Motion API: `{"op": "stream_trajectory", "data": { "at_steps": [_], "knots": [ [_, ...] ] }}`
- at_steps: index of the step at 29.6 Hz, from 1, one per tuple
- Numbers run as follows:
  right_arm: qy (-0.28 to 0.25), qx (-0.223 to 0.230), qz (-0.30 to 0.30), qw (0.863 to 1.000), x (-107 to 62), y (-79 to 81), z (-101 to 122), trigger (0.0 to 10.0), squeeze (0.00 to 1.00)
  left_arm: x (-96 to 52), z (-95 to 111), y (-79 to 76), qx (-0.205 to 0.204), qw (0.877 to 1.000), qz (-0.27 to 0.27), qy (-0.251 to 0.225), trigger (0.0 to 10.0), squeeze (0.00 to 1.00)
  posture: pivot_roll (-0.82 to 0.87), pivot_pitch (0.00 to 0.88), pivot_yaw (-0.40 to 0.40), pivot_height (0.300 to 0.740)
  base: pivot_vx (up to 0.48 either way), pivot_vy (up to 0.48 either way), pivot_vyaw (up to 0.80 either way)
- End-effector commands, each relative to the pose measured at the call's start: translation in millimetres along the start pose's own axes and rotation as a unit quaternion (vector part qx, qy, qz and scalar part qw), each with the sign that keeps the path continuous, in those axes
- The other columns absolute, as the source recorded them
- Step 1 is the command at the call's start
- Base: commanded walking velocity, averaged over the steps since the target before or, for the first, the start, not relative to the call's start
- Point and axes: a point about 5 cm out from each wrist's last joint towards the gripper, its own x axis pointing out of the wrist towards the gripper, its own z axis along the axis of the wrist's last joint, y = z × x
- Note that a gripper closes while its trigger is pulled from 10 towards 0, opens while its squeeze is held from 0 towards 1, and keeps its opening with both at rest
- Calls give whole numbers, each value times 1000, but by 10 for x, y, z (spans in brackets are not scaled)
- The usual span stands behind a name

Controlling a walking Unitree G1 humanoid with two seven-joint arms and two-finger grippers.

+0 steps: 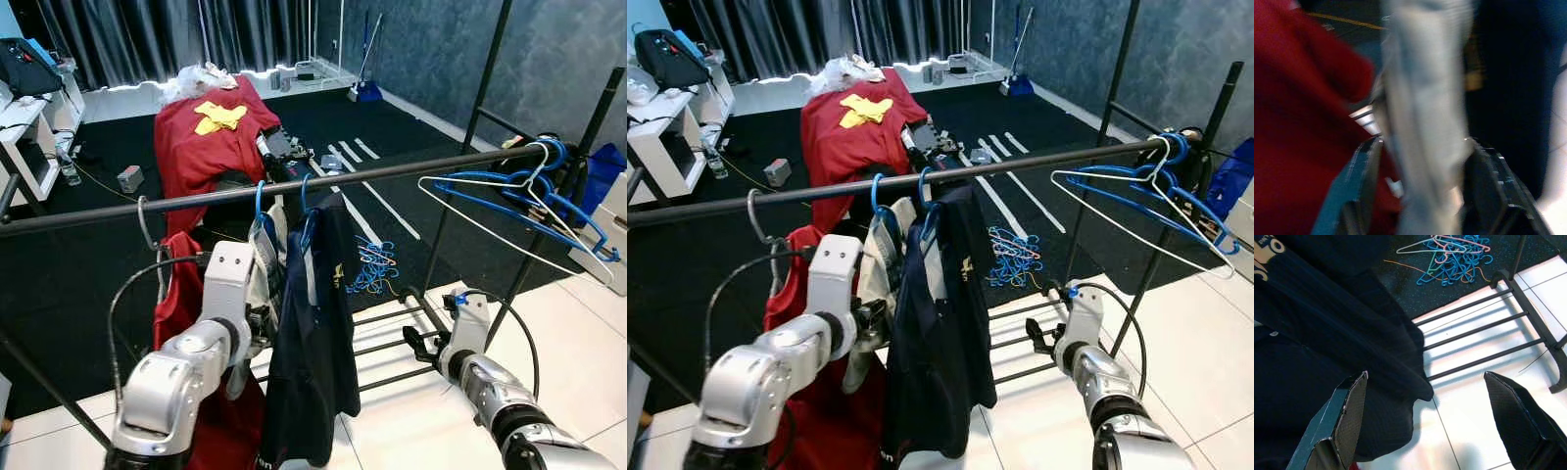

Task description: Hang hanger

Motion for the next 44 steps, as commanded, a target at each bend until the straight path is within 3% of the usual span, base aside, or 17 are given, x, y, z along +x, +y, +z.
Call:
{"op": "stream_trajectory", "data": {
  "at_steps": [1, 2, 6, 7, 11, 14, 15, 16, 17, 18, 19, 20, 21, 29, 35, 38, 44],
  "knots": [
    [10, 4, 0, 1000, 0, 10, -44, 10000, 0, -54, -9, 212, 8, 999, 37, -5, 10000, 1000, -97, 0, 9, 740, 0, 0, 0],
    [10, 4, 0, 1000, -1, 7, -42, 10000, 0, -104, 1, 362, 15, 998, 60, -13, 10000, 1000, -89, 0, 4, 740, 0, 0, 0],
    [10, 4, 0, 1000, -2, 6, -42, 10000, 0, -140, 13, 450, 20, 997, 73, -18, 10000, 1000, -89, 0, 4, 740, 0, 0, 0],
    [10, 4, 1, 1000, -2, 4, -40, 10000, 0, -206, 47, 611, 28, 994, 98, -41, 10000, 1000, -87, 0, 2, 740, 0, 0, 0],
    [11, 3, 1, 1000, -3, 0, -40, 10000, 0, -303, 105, 754, 36, 990, 105, -82, 10000, 1000, -85, 0, -5, 740, 0, 0, 0],
    [11, 3, 1, 1000, -3, 0, -40, 10000, 0, -303, 105, 754, 36, 990, 105, -82, 10000, 1000, -85, 0, -5, 740, 0, 0, 0],
    [12, 3, 1, 1000, -5, -4, -38, 10000, 0, -421, 142, 850, 44, 988, 94, -117, 10000, 925, -78, 0, -12, 740, 0, 0, 0],
    [13, 2, 2, 1000, -6, -8, -37, 10000, 0, -525, 150, 904, 48, 986, 79, -141, 10000, 710, -75, 0, -15, 740, 0, 0, 0],
    [14, 2, 2, 1000, -7, -12, -36, 10000, 0, -608, 143, 907, 55, 985, 56, -154, 10000, 333, -78, 0, -14, 740, 0, 0, 0],
    [14, 2, 2, 1000, -7, -12, -36, 10000, 0, -608, 143, 907, 55, 985, 56, -154, 10000, 333, -78, 0, -14, 740, 0, 0, 0],
    [15, 2, 2, 1000, -7, -13, -36, 10000, 0, -651, 133, 901, 59, 985, 41, -158, 10000, 165, -78, 0, -14, 740, 0, 0, 0],
    [15, 2, 2, 1000, -7, -13, -36, 10000, 0, -651, 133, 901, 59, 985, 41, -158, 10000, 165, -78, 0, -14, 740, 0, 0, 0],
    [15, 2, 2, 1000, -7, -14, -34, 10000, 0, -697, 144, 941, 61, 983, 44, -168, 10000, 0, -74, 0, -18, 740, 0, 0, 0],
    [16, 2, 2, 1000, -7, -15, -31, 10000, 0, -735, 157, 1052, 65, 979, 73, -178, 10000, 0, -71, 0, -19, 740, 0, 0, 0],
    [16, 2, 3, 1000, -4, -8, -27, 10000, 0, -531, -6, 1108, 88, 977, 103, -163, 10000, 0, -83, 0, -18, 740, 0, 0, 0],
    [15, 3, 3, 1000, -5, -6, -35, 10000, 0, -336, -4, 1088, 119, 973, 103, -168, 10000, 0, -93, 0, -13, 740, 0, 0, 0],
    [16, 4, 3, 1000, -8, -11, -42, 10000, 0, -265, -74, 1123, 148, 973, 95, -152, 10000, 0, -101, 0, -7, 740, 0, 0, 0]
  ]
}}
